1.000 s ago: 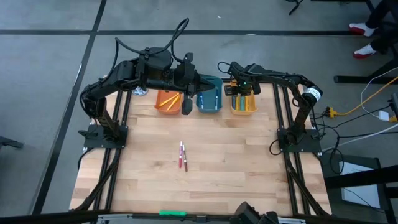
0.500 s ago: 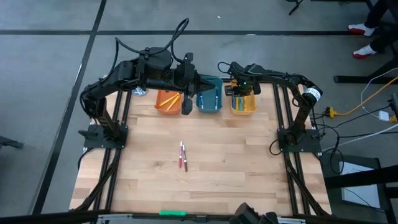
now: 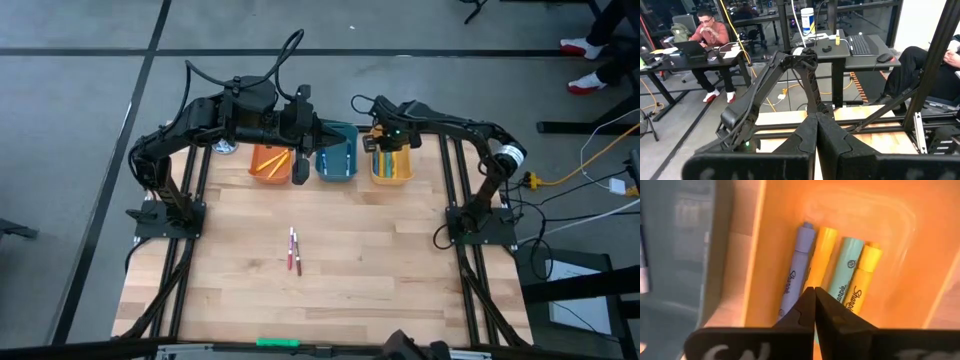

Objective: Pick & Place Markers
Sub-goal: Put the green highlighter pen into the yellow bin

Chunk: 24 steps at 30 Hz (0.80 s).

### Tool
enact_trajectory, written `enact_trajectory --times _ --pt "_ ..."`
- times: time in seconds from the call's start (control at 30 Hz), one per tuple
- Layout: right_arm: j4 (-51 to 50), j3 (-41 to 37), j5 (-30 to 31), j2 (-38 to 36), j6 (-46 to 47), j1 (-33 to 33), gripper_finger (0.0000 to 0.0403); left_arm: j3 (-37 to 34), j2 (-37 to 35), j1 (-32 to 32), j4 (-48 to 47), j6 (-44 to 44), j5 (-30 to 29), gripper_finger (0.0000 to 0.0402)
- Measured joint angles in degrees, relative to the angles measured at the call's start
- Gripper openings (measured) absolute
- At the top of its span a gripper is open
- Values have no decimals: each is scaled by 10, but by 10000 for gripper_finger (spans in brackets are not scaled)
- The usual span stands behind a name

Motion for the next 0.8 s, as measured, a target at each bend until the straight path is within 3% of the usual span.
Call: enact_trajectory --times 0.8 --pt "36 0 -21 -257 -54 59 1 0 0 -2 0 -10 -2 1"
